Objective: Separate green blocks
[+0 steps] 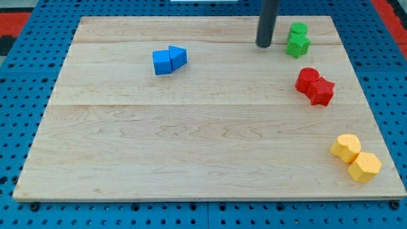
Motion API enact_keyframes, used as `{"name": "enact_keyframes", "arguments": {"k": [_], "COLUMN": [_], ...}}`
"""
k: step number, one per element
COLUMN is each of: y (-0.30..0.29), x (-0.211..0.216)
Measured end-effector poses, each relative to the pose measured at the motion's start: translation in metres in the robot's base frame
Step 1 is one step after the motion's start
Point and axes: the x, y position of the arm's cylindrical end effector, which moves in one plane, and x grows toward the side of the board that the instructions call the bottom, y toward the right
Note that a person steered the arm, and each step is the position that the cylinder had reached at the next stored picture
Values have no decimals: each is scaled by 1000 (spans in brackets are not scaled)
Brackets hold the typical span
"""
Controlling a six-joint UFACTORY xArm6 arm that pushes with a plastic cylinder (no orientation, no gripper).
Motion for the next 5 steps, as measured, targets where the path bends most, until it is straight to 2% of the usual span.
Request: {"name": "enact_keyframes", "arguments": {"k": [1, 4, 5], "y": [44, 52, 101], "x": [-34, -70, -67]}}
